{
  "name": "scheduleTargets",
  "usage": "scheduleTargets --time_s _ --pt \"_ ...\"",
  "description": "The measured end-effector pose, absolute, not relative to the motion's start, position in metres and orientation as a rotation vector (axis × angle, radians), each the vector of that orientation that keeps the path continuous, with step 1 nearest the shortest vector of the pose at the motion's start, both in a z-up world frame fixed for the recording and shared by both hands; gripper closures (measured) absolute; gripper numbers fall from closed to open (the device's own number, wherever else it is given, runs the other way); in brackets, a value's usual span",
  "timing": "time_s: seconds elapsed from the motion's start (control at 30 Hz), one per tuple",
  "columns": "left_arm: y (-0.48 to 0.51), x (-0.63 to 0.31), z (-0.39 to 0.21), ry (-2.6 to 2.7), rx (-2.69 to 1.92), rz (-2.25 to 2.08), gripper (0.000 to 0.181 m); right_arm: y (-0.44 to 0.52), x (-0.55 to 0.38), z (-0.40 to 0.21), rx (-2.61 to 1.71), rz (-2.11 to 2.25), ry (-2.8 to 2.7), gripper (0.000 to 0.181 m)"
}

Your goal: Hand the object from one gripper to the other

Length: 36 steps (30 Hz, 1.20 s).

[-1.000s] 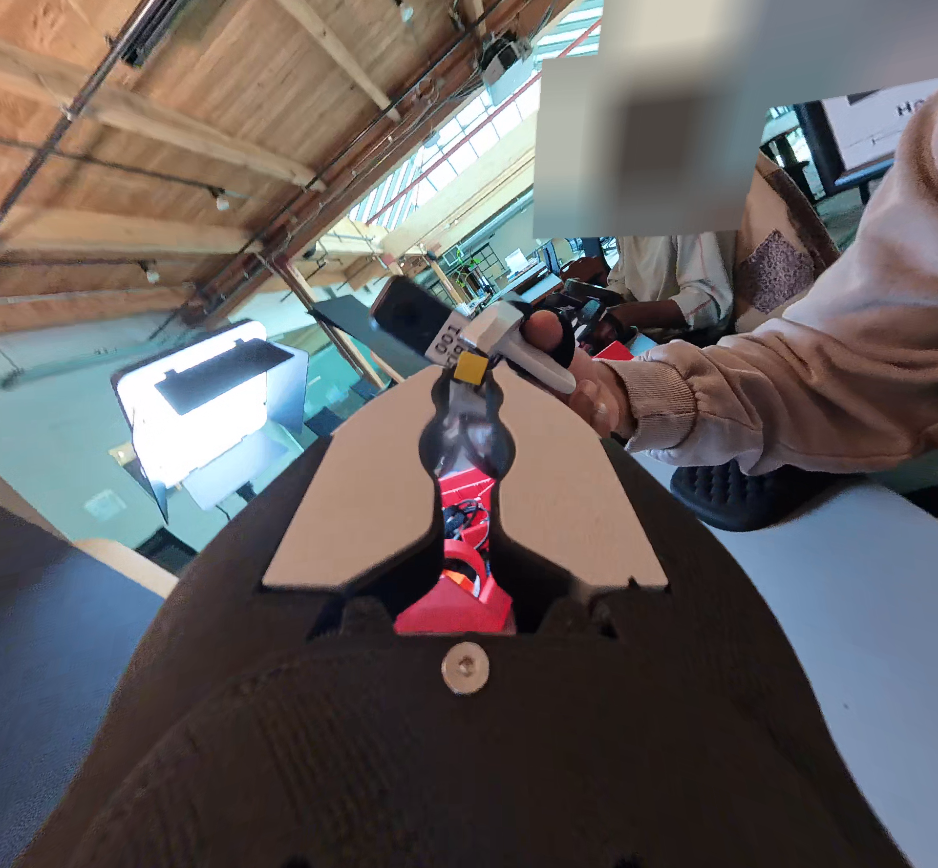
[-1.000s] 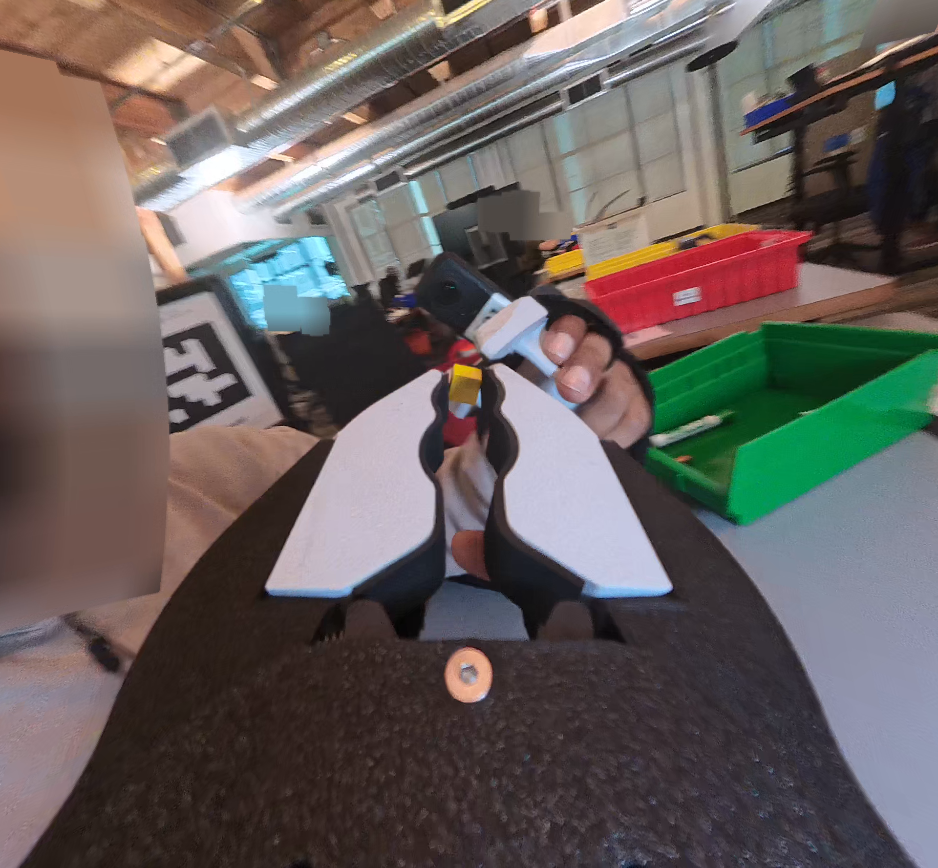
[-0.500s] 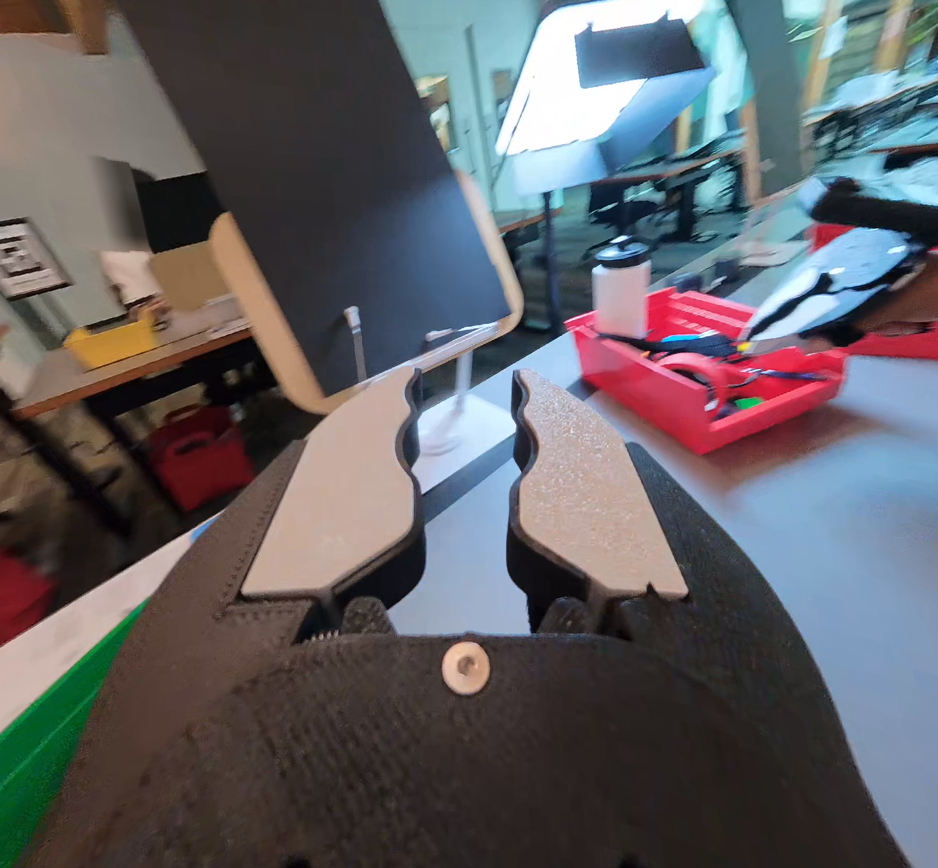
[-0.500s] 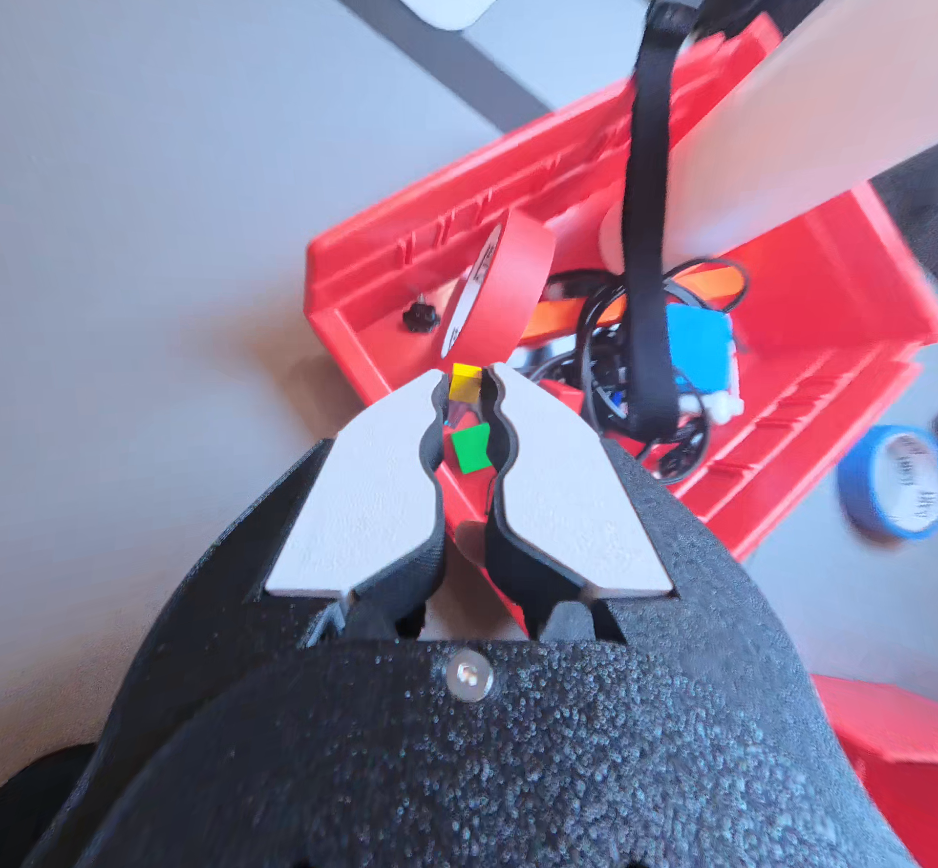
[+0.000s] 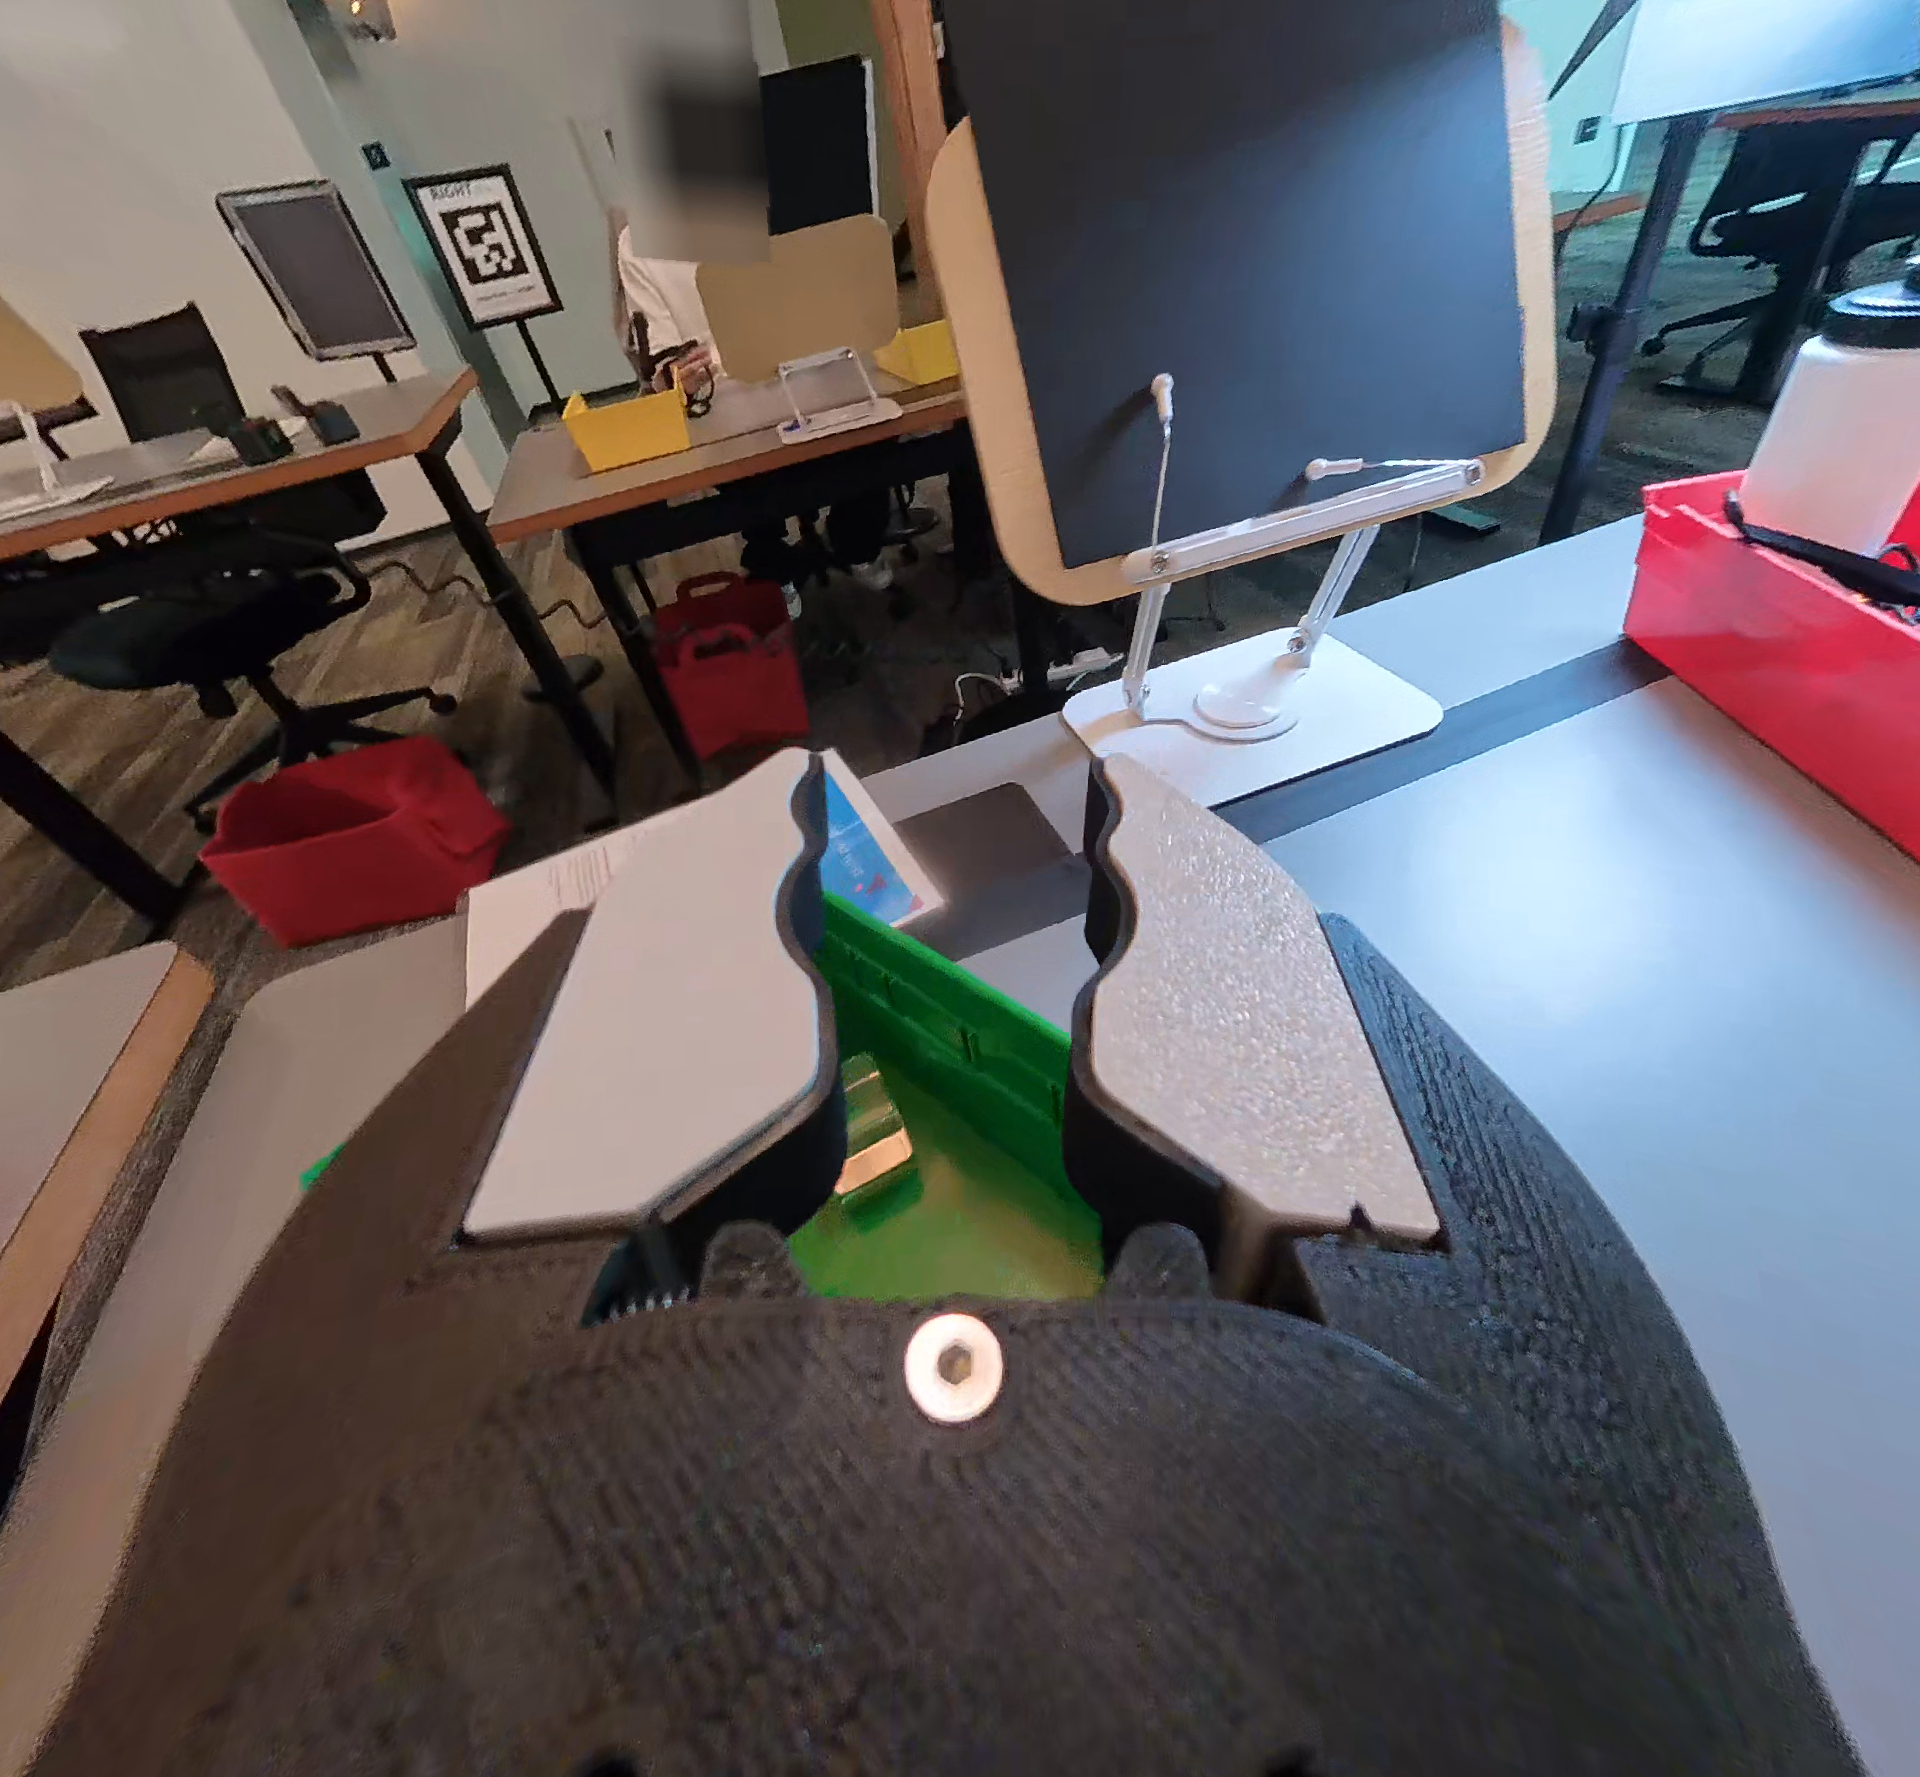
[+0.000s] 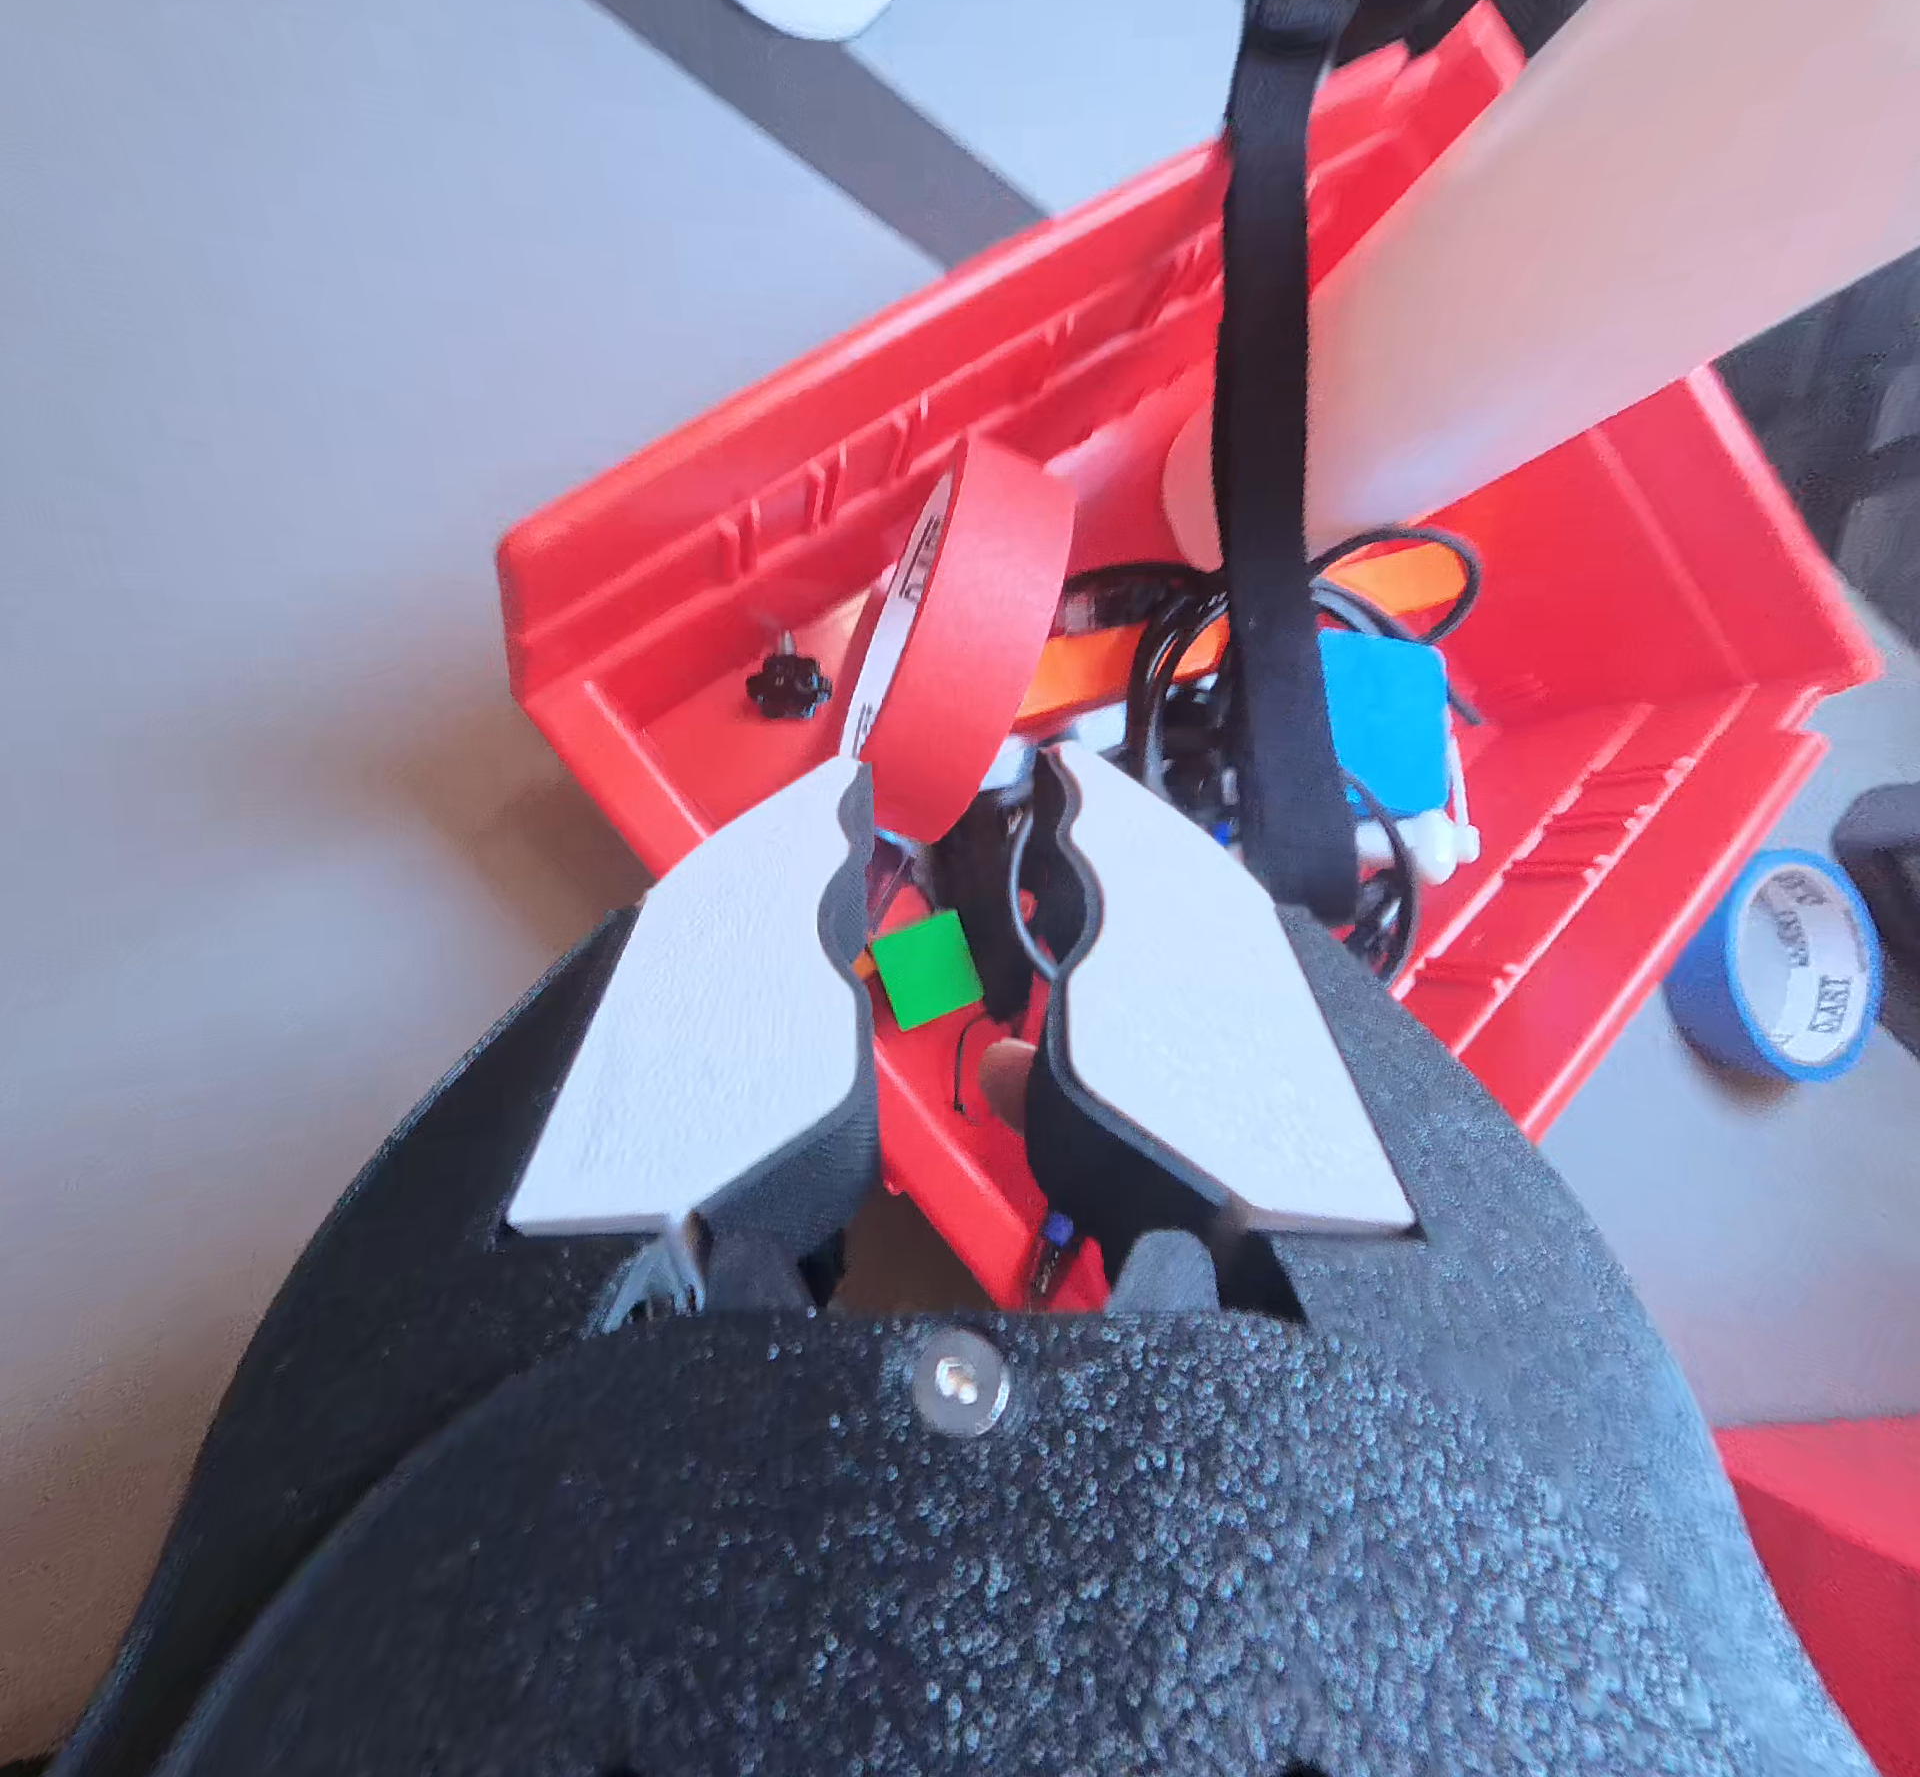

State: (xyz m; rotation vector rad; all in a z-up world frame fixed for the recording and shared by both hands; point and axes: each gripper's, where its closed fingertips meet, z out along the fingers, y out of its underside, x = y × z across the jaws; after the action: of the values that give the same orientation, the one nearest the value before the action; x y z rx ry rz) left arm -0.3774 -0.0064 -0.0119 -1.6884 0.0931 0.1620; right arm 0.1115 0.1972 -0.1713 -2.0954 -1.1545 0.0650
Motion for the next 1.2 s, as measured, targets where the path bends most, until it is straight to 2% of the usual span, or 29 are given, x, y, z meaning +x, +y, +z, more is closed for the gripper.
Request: scheduleTargets --time_s 0.03,0.23,0.4,0.6,0.73,0.83,0.9,1.03,1.2 --pt "-0.005 -0.382 -0.017 0.077 -1.707 0.166 0.133 0.197 0.107 -0.161 -2.048 0.086 -1.134 0.151" --pt "0.005 -0.41 -0.058 -0.019 -1.845 0.167 0.133 0.173 0.062 -0.077 -1.679 0.35 -1.019 0.146" --pt "0.022 -0.431 -0.113 -0.094 -1.994 0.15 0.135 0.135 0.031 -0.033 -1.469 0.579 -1.004 0.152" --pt "0.048 -0.45 -0.197 -0.183 -2.209 0.164 0.127 0.119 0.009 -0.031 -1.405 0.649 -1.054 0.156" --pt "0.056 -0.463 -0.23 -0.212 -2.326 0.238 0.123 0.116 -0.002 -0.039 -1.407 0.661 -1.091 0.158" --pt "0.064 -0.467 -0.248 -0.199 -2.381 0.276 0.123 0.113 -0.01 -0.044 -1.405 0.679 -1.109 0.16" --pt "0.066 -0.468 -0.259 -0.194 -2.42 0.272 0.132 0.111 -0.016 -0.046 -1.406 0.701 -1.116 0.161" --pt "0.064 -0.471 -0.243 -0.148 -2.391 0.332 0.133 0.107 -0.022 -0.047 -1.383 0.7 -1.125 0.163" --pt "0.063 -0.455 -0.151 -0.03 -2.062 0.419 0.134 0.088 -0.028 -0.034 -1.287 0.782 -1.147 0.163"
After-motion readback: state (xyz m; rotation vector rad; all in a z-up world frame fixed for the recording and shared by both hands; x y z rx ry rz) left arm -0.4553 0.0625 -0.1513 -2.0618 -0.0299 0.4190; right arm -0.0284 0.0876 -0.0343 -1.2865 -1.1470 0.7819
